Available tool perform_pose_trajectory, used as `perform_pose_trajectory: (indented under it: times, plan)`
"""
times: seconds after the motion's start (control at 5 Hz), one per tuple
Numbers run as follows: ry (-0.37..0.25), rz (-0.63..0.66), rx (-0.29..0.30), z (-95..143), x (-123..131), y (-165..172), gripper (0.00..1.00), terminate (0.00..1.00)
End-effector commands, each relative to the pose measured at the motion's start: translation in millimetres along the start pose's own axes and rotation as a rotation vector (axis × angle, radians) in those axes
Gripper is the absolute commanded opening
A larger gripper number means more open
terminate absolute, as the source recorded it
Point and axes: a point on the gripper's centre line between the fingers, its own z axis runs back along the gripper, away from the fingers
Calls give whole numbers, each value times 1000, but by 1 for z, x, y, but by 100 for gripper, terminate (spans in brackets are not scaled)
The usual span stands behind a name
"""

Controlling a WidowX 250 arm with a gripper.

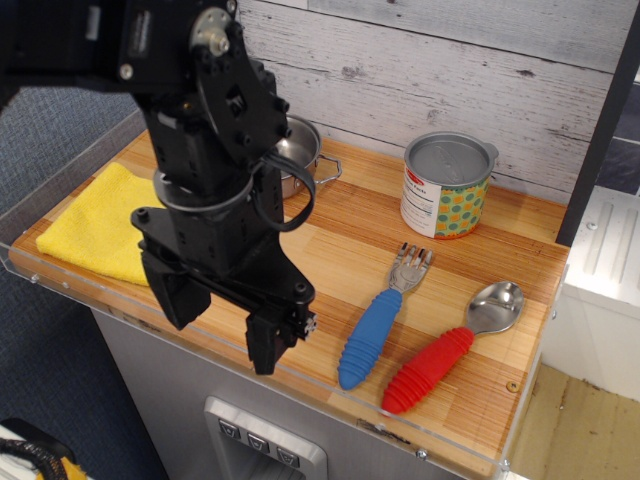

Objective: Move the yellow cloth to the left of the blue fork.

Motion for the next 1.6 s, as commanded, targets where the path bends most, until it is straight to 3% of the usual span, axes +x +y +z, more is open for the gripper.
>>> perform_pose_trajectory:
  times: [0.0, 0.2, 0.6, 0.8, 1.0, 1.2, 1.4]
  plan:
    - [0, 0, 0, 0, 0, 0, 100, 0]
    - [3, 24, -11, -5, 20, 11, 100, 0]
    - [-2, 101, 22, -15, 49, 59, 100, 0]
    - [7, 168, 59, -23, 57, 99, 100, 0]
    - [-9, 232, 57, -33, 59, 137, 100, 0]
    - [33, 260, 84, -46, 66, 163, 100, 0]
    - [18, 290, 89, -52, 69, 183, 0, 0]
